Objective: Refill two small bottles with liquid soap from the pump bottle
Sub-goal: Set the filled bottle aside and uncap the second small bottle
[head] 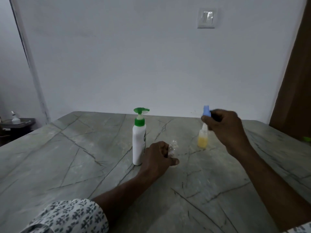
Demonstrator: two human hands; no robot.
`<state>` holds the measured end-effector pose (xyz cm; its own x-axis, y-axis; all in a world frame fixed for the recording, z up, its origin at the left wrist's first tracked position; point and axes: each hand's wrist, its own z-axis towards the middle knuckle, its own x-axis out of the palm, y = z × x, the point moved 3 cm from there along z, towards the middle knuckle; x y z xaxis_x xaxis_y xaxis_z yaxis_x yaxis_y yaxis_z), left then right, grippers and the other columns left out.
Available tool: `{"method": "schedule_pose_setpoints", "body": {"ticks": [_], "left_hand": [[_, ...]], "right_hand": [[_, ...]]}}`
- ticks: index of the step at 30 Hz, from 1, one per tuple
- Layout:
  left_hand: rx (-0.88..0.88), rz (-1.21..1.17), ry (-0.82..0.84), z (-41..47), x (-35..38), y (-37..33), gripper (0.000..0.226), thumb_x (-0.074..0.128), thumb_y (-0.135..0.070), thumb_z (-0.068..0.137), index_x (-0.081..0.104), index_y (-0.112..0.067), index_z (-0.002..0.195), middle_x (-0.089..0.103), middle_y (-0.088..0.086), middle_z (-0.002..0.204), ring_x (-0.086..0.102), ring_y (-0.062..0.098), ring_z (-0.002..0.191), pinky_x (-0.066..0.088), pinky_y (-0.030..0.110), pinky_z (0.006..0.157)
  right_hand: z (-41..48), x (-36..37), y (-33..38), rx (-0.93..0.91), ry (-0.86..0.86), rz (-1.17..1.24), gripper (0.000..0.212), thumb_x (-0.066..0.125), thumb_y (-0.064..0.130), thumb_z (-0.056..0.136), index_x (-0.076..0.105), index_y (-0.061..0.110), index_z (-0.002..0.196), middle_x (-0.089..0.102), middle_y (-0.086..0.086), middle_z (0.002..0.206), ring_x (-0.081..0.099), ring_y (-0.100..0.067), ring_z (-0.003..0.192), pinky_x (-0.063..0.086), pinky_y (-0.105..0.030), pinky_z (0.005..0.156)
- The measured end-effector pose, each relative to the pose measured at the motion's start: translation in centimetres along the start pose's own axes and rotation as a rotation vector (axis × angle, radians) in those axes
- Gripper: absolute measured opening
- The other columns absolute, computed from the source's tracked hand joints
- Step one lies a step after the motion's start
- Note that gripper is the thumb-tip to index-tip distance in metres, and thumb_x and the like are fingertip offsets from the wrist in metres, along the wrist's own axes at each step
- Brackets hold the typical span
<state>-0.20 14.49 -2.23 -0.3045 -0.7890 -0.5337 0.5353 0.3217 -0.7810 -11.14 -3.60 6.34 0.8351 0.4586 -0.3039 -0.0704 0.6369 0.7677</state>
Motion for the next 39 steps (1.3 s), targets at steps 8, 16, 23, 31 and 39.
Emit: {"method": "schedule_pose_setpoints", "body": {"ticks": [8,16,23,31,39], "left_hand": [[0.000,0.007,-0.004,-0.1,0.0,-0.1,0.038,0.090,-0.029,0.062,0.068,-0.021,0.091,0.072,-0.007,0.082,0.068,0.008,0.076,0.053,0.018,0.067],[0.001,0.011,0.002,-0.1,0.0,0.0,0.038,0.089,-0.031,0.063,0.066,-0.024,0.092,0.071,-0.010,0.084,0.065,0.002,0.075,0.049,0.010,0.064],[0.002,0.000,0.008,-0.1,0.0,0.0,0.037,0.089,-0.030,0.063,0.065,-0.025,0.091,0.068,-0.013,0.079,0.063,-0.003,0.072,0.045,0.004,0.058],[-0.007,-0.002,0.010,0.0,0.0,0.2,0.038,0.089,-0.030,0.062,0.066,-0.025,0.092,0.071,-0.011,0.083,0.065,0.001,0.076,0.045,0.005,0.060],[-0.004,-0.034,0.012,0.1,0.3,0.7,0.041,0.089,-0.031,0.063,0.066,-0.023,0.096,0.073,-0.008,0.087,0.068,0.004,0.078,0.056,0.019,0.074]], "right_hand": [[-1.4,3.7,-6.8,0.343,0.347,-0.383,0.033,0.082,0.025,0.074,0.070,-0.005,0.079,0.068,-0.016,0.070,0.062,-0.022,0.054,0.054,-0.032,0.052],[-1.6,6.1,-7.9,0.203,0.344,-0.665,0.035,0.065,0.041,0.090,0.054,0.010,0.077,0.047,0.002,0.064,0.048,-0.012,0.059,0.025,-0.020,0.045],[-1.0,5.0,-8.1,0.171,0.430,-0.647,0.044,0.070,0.052,0.083,0.058,0.018,0.058,0.055,0.000,0.059,0.050,-0.009,0.054,0.033,-0.022,0.047],[-1.1,4.9,-8.2,0.076,0.470,-0.794,0.033,0.068,0.045,0.086,0.071,0.024,0.112,0.072,-0.002,0.110,0.065,-0.019,0.099,0.055,-0.035,0.082],[-1.1,4.7,-8.4,0.089,0.453,-0.770,0.054,0.074,0.034,0.082,0.056,0.022,0.132,0.062,-0.005,0.131,0.059,-0.021,0.117,0.051,-0.038,0.097]]}}
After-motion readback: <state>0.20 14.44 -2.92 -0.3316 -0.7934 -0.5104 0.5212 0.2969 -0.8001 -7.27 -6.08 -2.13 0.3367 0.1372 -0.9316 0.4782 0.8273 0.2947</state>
